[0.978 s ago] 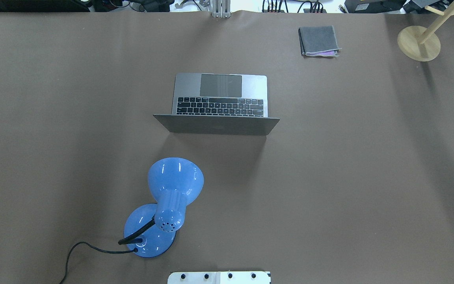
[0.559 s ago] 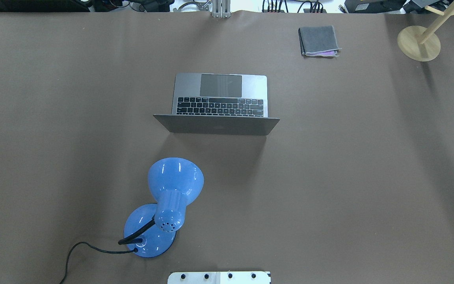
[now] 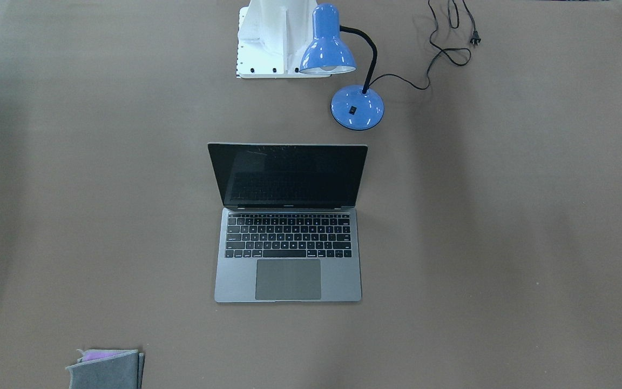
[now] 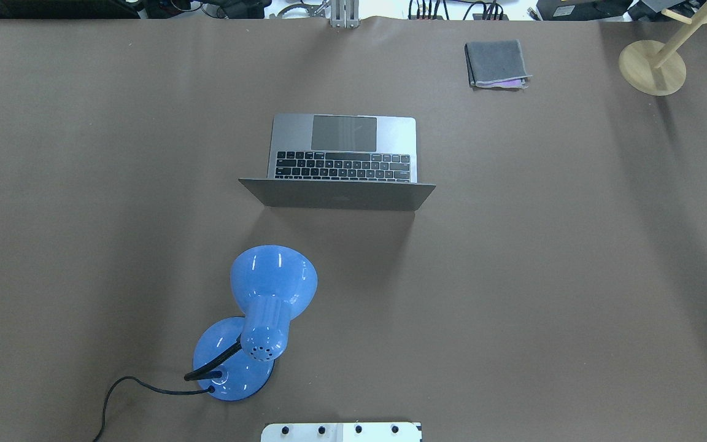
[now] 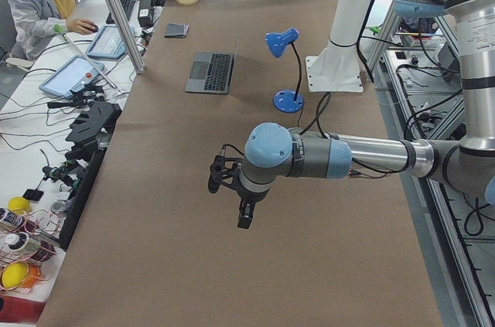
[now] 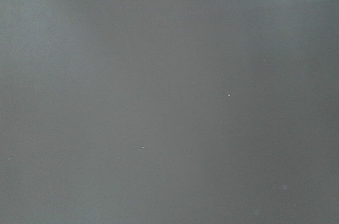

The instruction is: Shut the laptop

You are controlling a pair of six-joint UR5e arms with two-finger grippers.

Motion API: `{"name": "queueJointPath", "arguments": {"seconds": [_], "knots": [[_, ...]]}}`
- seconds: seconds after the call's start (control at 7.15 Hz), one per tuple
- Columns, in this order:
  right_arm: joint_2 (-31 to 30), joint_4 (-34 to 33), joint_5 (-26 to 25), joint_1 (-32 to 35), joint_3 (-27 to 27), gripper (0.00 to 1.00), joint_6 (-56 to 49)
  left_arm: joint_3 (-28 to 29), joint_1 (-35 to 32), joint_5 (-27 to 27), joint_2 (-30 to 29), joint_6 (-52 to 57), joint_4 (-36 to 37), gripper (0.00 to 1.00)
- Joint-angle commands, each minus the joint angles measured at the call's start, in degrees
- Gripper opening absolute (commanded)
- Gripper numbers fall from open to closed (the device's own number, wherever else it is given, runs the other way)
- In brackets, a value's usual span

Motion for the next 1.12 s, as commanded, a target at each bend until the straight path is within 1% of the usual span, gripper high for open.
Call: {"name": "queueJointPath", "arguments": {"seconds": [0.0,0.28,0.42,0.56,0.7,0.84,0.98], "knots": [[0.1,0.0,1.5,-0.1,-0.1,1.00,0.0,-0.1,-0.1,0.0,0.1,0.0,-0.1,0.97],[0.1,-0.1,1.8,-0.1,-0.1,1.00,0.0,0.1,0.0,0.0,0.2,0.1,-0.2,0.98],[-0.3,-0.1,3.5,-0.1,-0.2,1.00,0.0,-0.1,0.0,-0.4,1.4,0.4,-0.6,0.98],[-0.3,0.0,5.2,-0.1,0.2,1.00,0.5,-0.3,0.2,-3.7,1.9,-0.9,-2.6,0.98],[-0.4,0.0,8.0,-1.2,2.9,1.00,4.6,-2.0,1.3,-6.5,1.8,-12.3,-5.2,0.98],[-0.4,0.0,8.4,-3.8,7.6,1.00,12.1,-3.9,4.4,-6.5,2.2,-15.1,-7.9,0.94],[-0.4,0.0,8.1,-8.1,13.2,0.98,22.7,-6.8,6.8,-6.8,2.2,-18.8,-8.6,0.94]]}}
